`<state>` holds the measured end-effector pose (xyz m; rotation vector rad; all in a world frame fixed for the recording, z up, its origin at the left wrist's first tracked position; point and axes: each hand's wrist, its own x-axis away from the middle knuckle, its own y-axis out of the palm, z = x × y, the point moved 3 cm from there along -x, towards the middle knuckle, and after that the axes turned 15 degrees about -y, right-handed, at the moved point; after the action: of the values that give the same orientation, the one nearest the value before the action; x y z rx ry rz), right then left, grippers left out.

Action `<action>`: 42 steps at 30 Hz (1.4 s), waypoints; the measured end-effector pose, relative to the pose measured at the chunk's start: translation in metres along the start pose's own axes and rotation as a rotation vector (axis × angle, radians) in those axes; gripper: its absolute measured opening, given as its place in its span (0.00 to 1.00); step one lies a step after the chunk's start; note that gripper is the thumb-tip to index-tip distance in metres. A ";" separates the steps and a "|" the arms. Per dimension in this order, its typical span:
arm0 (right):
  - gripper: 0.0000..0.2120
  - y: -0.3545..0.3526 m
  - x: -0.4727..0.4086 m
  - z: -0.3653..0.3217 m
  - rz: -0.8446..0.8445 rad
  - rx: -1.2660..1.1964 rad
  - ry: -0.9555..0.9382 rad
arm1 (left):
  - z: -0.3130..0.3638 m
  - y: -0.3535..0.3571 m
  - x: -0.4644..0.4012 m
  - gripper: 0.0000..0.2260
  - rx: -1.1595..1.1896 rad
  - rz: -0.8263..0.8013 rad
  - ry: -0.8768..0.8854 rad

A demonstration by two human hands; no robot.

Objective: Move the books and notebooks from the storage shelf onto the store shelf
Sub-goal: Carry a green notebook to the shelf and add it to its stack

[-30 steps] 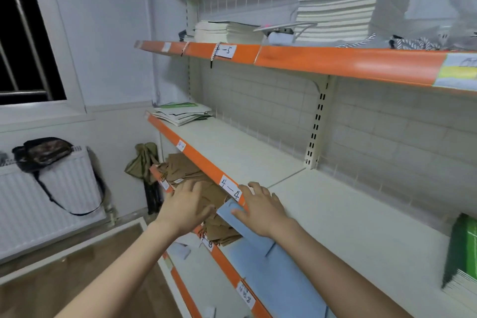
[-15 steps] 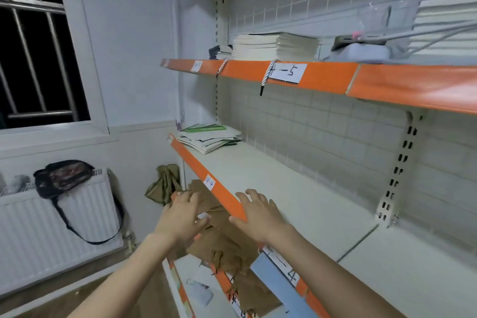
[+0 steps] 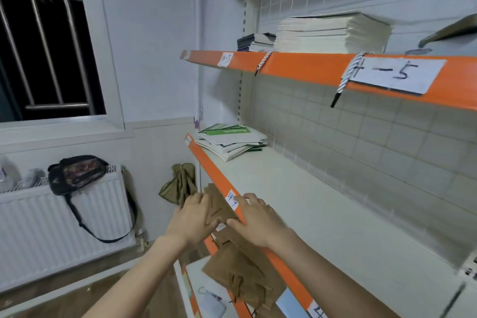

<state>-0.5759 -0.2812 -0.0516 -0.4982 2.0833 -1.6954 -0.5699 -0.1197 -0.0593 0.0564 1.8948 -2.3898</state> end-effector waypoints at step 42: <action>0.25 -0.002 -0.332 0.107 0.275 -0.065 0.553 | -0.050 -0.015 -0.419 0.19 -0.051 -0.004 0.506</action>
<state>-0.2368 -0.2009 -0.0398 0.2708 2.4410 -1.7353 -0.1558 -0.0477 -0.0201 0.7159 2.1407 -2.4970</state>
